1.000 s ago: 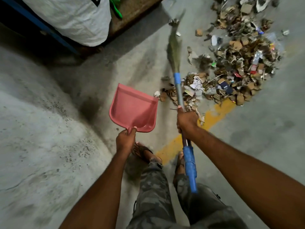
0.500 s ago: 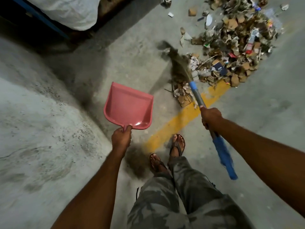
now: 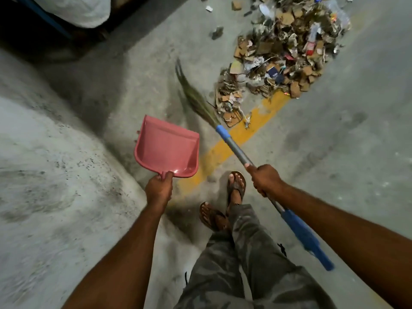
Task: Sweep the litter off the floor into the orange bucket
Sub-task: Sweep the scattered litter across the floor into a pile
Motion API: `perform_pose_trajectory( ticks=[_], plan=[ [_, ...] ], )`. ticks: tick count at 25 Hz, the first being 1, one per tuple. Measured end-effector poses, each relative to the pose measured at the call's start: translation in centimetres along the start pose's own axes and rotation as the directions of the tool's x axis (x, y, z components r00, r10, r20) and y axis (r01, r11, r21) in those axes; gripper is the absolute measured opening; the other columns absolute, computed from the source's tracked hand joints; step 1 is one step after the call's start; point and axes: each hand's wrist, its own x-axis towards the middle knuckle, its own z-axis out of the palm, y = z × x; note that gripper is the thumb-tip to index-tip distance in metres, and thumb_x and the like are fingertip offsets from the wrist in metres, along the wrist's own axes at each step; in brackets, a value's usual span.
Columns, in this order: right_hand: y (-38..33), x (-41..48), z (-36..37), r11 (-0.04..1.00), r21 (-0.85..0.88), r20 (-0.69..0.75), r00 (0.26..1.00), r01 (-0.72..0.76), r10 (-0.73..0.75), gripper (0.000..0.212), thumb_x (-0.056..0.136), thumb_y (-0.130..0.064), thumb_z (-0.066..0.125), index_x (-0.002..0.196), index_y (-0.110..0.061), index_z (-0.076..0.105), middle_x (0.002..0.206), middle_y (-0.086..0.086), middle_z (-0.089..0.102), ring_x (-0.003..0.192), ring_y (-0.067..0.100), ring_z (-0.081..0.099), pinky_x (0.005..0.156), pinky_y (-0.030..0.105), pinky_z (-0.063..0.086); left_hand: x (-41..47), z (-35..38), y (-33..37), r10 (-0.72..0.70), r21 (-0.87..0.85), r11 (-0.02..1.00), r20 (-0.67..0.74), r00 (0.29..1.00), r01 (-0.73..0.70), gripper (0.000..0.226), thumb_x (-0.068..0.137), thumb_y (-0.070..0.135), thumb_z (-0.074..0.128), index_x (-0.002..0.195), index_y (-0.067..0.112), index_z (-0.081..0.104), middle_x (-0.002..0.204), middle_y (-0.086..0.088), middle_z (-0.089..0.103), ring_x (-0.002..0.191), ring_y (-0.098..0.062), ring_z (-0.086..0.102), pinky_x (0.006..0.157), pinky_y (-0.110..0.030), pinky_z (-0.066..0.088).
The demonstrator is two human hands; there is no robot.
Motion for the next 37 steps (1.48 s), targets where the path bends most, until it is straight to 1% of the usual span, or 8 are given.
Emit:
perform_pose_trajectory(
  ticks=[6, 10, 14, 18, 24, 29, 33, 37],
  plan=[
    [9.1, 3.4, -7.6, 0.938, -0.304, -0.101, 0.984, -0.169, 0.145, 0.064, 0.097, -0.060, 0.057, 0.091, 0.002, 0.068, 0.071, 0.017, 0.065, 0.058, 0.031, 0.063, 0.058, 0.041, 0.058, -4.4, 3.8, -3.7, -0.024, 0.013, 1.000, 0.096, 0.995, 0.023, 0.041, 0.095, 0.038, 0.070, 0.067, 0.009, 0.061, 0.053, -0.005, 0.058, 0.045, -0.021, 0.049, 0.053, -0.029, 0.042],
    [5.5, 7.8, -13.6, 0.982, -0.157, -0.280, 0.958, -0.106, 0.059, 0.059, 0.099, -0.054, 0.057, 0.096, 0.004, 0.065, 0.060, 0.012, 0.057, 0.044, 0.025, 0.055, 0.037, 0.025, 0.040, -6.4, 8.1, -1.2, 0.015, -0.027, 1.000, 0.106, 0.994, -0.012, 0.036, 0.095, 0.035, 0.068, 0.069, 0.012, 0.060, 0.053, -0.004, 0.052, 0.040, -0.017, 0.042, 0.044, -0.023, 0.035],
    [2.3, 10.8, -18.8, 0.978, 0.205, -0.341, 0.939, 0.030, 0.042, 0.060, 0.094, -0.055, 0.061, 0.104, 0.004, 0.065, 0.069, 0.014, 0.062, 0.045, 0.025, 0.055, 0.042, 0.029, 0.045, -8.2, 12.8, 2.5, 0.036, -0.067, 0.997, 0.069, 0.997, -0.032, 0.033, 0.093, 0.036, 0.069, 0.076, 0.009, 0.062, 0.055, -0.004, 0.051, 0.038, -0.014, 0.041, 0.038, -0.019, 0.032],
    [2.9, 10.0, -23.3, 0.959, 0.264, -0.343, 0.939, 0.106, -0.010, 0.057, 0.094, -0.056, 0.061, 0.091, 0.000, 0.066, 0.066, 0.014, 0.063, 0.043, 0.025, 0.055, 0.041, 0.030, 0.047, -10.7, 17.2, 6.4, 0.052, -0.121, 0.992, 0.050, 0.997, -0.046, 0.032, 0.095, 0.033, 0.068, 0.081, 0.005, 0.065, 0.058, -0.006, 0.052, 0.039, -0.014, 0.041, 0.039, -0.019, 0.033],
    [10.8, 7.4, -23.7, 0.984, 0.119, -0.241, 0.965, 0.132, -0.100, 0.055, 0.094, -0.062, 0.058, 0.077, -0.010, 0.061, 0.066, 0.011, 0.063, 0.050, 0.027, 0.059, 0.047, 0.034, 0.051, -13.9, 20.3, 7.1, 0.009, -0.146, 0.989, 0.010, 1.000, -0.007, 0.035, 0.096, 0.035, 0.068, 0.076, 0.007, 0.065, 0.057, -0.005, 0.054, 0.041, -0.016, 0.043, 0.040, -0.022, 0.034],
    [21.0, 6.8, -23.1, 0.963, -0.267, -0.035, 0.998, 0.033, -0.044, 0.059, 0.095, -0.068, 0.052, 0.077, -0.012, 0.059, 0.082, 0.016, 0.067, 0.076, 0.036, 0.067, 0.069, 0.046, 0.060, -15.6, 21.2, 4.4, -0.033, -0.087, 0.996, 0.015, 0.999, 0.034, 0.033, 0.094, 0.035, 0.070, 0.079, 0.006, 0.065, 0.057, -0.006, 0.055, 0.039, -0.016, 0.043, 0.038, -0.021, 0.035],
    [25.7, 9.8, -26.6, 0.929, -0.328, -0.134, 0.981, -0.174, 0.137, 0.071, 0.090, -0.071, 0.056, 0.101, -0.001, 0.066, 0.105, 0.025, 0.070, 0.095, 0.043, 0.069, 0.081, 0.046, 0.059, -16.4, 23.8, 5.1, -0.056, -0.081, 0.995, 0.060, 0.997, 0.061, 0.033, 0.096, 0.033, 0.070, 0.076, 0.008, 0.063, 0.055, -0.005, 0.053, 0.036, -0.014, 0.041, 0.037, -0.018, 0.032],
    [20.2, 13.3, -31.5, 0.979, -0.148, -0.285, 0.954, -0.142, 0.095, 0.079, 0.087, -0.068, 0.058, 0.108, 0.008, 0.064, 0.108, 0.028, 0.069, 0.096, 0.043, 0.069, 0.082, 0.046, 0.058, -16.9, 26.2, 8.0, 0.010, -0.044, 0.999, 0.100, 0.995, -0.006, 0.033, 0.095, 0.034, 0.070, 0.075, 0.009, 0.063, 0.055, -0.005, 0.054, 0.039, -0.016, 0.043, 0.037, -0.020, 0.034]
  ],
)
